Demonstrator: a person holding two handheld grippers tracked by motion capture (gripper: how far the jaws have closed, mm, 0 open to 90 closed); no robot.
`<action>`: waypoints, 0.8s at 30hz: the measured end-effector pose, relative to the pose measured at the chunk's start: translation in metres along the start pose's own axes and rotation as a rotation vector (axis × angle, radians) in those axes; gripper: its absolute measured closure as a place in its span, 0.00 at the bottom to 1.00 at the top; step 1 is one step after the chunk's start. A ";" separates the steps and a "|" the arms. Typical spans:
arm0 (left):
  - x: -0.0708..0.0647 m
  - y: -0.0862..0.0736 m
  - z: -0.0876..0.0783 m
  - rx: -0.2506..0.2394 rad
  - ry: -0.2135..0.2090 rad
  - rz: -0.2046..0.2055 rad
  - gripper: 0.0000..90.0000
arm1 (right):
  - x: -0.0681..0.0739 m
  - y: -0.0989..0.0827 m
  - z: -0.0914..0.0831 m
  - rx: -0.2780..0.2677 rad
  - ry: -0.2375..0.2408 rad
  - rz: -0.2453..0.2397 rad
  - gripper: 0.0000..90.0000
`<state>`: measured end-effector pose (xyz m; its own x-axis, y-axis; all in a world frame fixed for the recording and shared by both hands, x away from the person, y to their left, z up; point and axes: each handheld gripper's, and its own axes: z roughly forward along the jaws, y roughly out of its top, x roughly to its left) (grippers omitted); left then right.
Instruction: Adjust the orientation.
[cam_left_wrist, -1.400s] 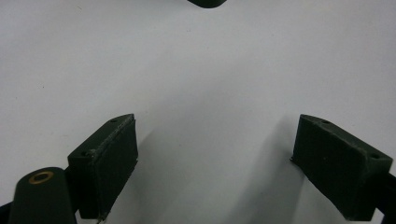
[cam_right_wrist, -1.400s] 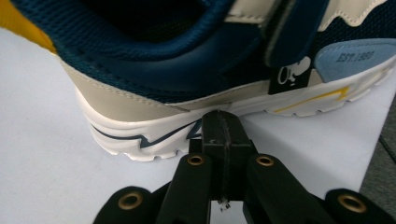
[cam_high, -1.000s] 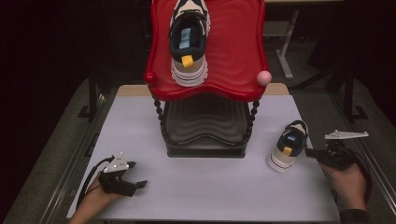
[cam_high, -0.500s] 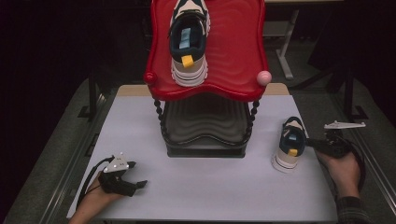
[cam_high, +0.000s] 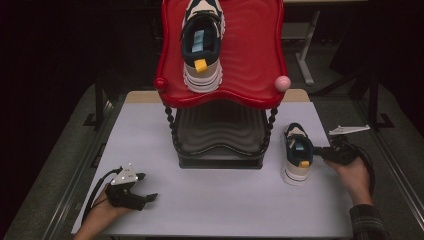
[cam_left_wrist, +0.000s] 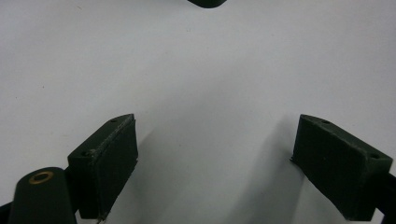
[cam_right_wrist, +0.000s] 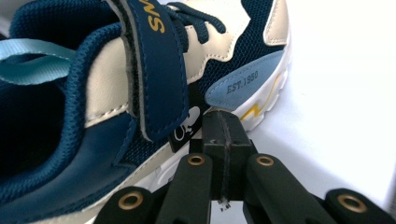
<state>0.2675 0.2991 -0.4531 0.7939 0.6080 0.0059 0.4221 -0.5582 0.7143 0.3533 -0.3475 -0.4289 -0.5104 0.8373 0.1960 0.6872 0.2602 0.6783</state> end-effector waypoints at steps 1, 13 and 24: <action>0.000 0.000 0.000 0.000 0.000 -0.001 0.14 | 0.002 0.001 0.001 0.004 0.015 -0.005 1.00; 0.000 0.000 0.000 0.000 0.000 0.001 0.14 | 0.017 0.001 0.005 0.024 0.070 -0.050 0.94; 0.000 0.000 0.000 0.000 -0.001 -0.001 0.14 | 0.005 0.006 -0.032 -0.131 0.066 0.024 0.64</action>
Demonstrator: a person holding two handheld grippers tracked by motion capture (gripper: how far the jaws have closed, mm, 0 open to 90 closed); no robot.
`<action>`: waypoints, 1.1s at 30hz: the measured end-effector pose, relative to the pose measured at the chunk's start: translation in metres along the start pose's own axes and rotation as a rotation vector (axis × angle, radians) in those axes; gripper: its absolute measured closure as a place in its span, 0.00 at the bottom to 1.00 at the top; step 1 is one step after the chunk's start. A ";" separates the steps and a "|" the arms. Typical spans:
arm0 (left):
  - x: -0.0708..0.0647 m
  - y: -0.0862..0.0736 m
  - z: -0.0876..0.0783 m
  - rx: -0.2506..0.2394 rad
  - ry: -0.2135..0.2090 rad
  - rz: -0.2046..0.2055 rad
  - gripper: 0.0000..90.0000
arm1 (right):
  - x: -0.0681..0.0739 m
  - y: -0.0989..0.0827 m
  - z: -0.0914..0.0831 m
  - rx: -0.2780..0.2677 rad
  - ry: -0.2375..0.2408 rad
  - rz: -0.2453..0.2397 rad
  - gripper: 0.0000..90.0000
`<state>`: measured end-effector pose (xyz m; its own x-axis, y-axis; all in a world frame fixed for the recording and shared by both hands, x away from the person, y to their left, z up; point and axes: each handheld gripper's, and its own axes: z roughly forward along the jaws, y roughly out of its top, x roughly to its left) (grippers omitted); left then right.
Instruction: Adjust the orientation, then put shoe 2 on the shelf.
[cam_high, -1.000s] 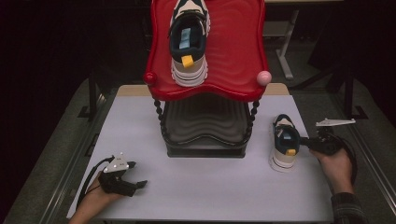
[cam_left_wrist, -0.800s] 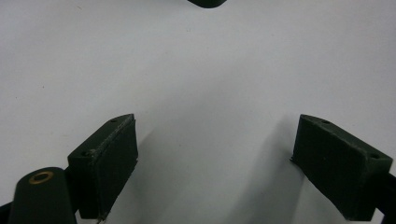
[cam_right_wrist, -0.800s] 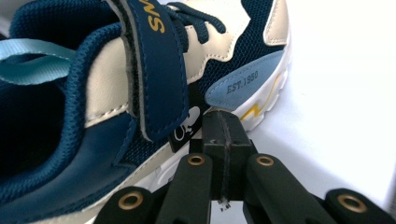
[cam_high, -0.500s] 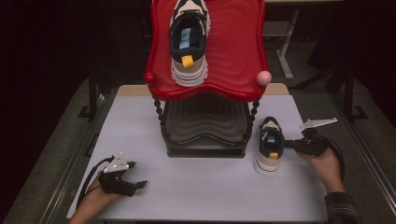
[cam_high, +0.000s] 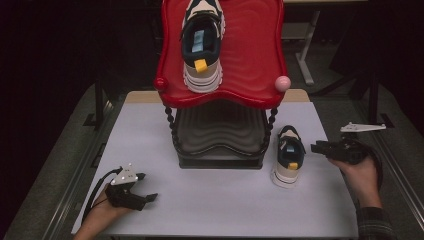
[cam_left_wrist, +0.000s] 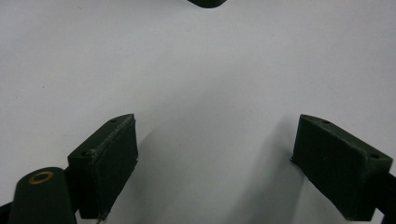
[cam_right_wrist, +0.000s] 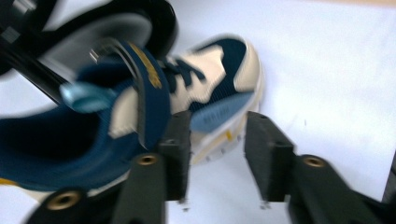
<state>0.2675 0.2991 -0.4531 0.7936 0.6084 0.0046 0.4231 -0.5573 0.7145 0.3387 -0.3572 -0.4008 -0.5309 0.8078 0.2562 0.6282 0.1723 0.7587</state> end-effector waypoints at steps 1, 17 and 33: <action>0.000 0.000 0.000 -0.001 -0.001 -0.002 0.14 | 0.001 0.002 -0.002 -0.006 0.005 -0.003 0.64; 0.000 0.000 0.000 -0.001 -0.001 -0.002 0.14 | 0.023 0.027 0.034 -0.064 0.143 -0.073 0.51; 0.000 0.000 0.000 0.000 -0.001 0.000 0.14 | 0.023 0.022 0.050 -0.044 0.162 -0.141 0.70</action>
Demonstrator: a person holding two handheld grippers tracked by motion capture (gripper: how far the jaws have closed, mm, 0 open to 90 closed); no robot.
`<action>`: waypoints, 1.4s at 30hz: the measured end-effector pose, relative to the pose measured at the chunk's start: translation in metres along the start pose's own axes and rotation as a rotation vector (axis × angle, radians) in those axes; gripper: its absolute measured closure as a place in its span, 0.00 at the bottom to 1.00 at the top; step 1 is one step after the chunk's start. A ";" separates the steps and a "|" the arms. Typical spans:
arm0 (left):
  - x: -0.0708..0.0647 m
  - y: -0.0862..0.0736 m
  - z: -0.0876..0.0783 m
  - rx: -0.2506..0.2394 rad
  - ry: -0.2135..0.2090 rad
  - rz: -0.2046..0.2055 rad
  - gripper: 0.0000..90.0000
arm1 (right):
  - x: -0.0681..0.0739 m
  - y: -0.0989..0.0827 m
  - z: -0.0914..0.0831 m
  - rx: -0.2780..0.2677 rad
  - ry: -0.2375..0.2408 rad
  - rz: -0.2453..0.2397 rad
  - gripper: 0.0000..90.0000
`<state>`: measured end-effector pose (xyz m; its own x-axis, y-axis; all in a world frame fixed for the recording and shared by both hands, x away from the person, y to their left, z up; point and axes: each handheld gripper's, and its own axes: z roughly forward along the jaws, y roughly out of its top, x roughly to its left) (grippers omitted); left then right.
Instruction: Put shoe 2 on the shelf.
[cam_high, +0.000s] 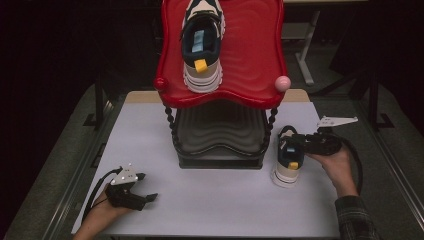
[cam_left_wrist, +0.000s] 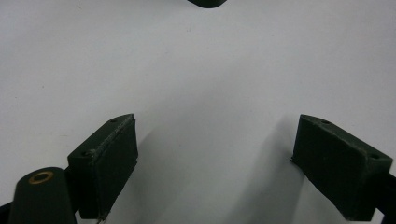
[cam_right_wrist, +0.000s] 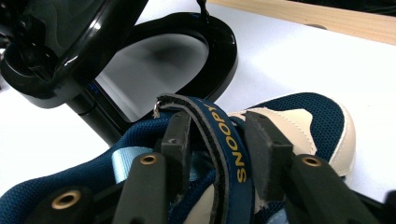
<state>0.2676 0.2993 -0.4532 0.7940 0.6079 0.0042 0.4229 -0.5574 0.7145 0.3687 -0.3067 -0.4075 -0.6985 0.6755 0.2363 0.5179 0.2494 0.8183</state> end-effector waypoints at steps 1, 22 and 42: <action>0.000 0.000 0.000 0.000 0.000 -0.001 0.14 | 0.000 0.000 0.000 -0.001 -0.001 -0.003 0.70; 0.000 0.000 0.000 0.000 0.001 0.001 0.14 | 0.006 0.016 -0.027 -0.093 0.020 0.043 0.72; 0.000 0.000 0.000 -0.002 0.003 0.002 0.14 | 0.034 0.089 -0.079 -0.190 0.000 -0.026 0.72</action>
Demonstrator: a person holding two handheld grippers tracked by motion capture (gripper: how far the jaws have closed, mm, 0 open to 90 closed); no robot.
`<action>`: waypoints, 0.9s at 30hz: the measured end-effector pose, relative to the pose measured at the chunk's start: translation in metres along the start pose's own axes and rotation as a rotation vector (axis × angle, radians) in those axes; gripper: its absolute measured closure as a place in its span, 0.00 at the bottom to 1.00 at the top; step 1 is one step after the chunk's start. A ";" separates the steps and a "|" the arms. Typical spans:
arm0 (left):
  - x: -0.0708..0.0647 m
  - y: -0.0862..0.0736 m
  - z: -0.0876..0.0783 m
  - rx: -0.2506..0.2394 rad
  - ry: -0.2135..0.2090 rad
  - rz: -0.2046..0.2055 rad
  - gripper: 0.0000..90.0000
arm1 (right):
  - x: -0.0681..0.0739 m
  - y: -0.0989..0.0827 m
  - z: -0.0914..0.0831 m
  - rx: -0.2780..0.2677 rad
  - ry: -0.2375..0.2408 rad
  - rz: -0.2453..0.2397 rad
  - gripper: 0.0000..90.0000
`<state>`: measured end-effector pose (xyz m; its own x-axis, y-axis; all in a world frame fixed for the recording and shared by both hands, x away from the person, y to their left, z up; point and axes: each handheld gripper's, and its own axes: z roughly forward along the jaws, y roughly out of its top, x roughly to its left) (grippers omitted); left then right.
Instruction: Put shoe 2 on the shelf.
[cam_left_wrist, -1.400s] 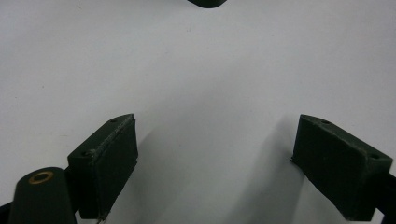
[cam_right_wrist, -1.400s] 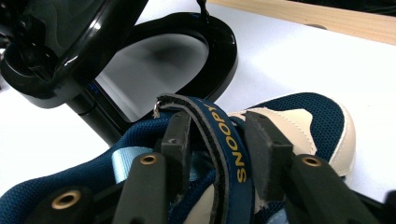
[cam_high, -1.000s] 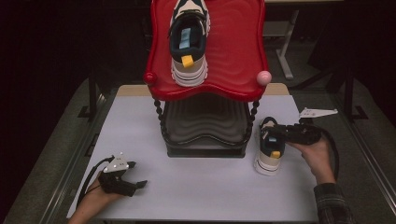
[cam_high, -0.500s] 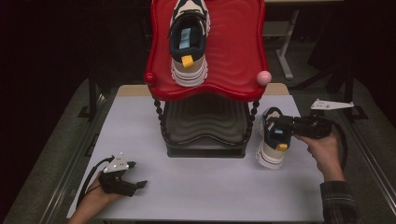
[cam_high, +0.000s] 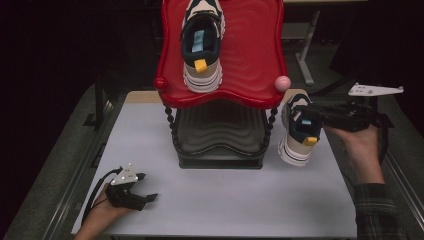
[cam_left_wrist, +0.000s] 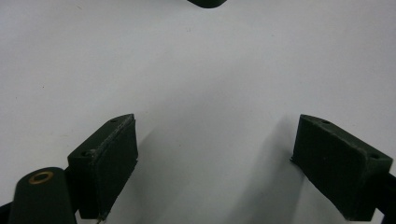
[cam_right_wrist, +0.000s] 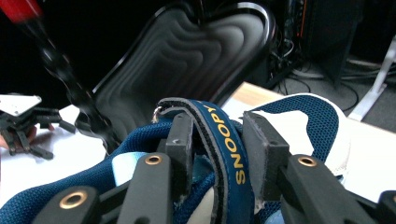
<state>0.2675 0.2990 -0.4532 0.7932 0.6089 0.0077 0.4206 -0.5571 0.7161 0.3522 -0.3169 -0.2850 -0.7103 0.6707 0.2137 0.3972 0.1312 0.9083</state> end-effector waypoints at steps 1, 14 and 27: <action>0.000 0.000 0.000 0.000 0.000 0.000 0.14 | 0.001 0.004 -0.002 -0.007 0.000 -0.003 0.72; 0.000 0.000 0.000 0.001 -0.002 -0.001 0.14 | 0.013 0.065 -0.034 -0.091 -0.004 -0.046 0.72; 0.000 0.000 0.000 0.007 -0.003 0.002 0.14 | 0.025 0.117 -0.055 -0.152 0.007 -0.076 0.72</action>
<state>0.2675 0.2994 -0.4530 0.7956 0.6058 0.0070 0.4219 -0.5622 0.7113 0.3497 -0.3247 -0.1534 -0.7391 0.6579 0.1447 0.2505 0.0689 0.9657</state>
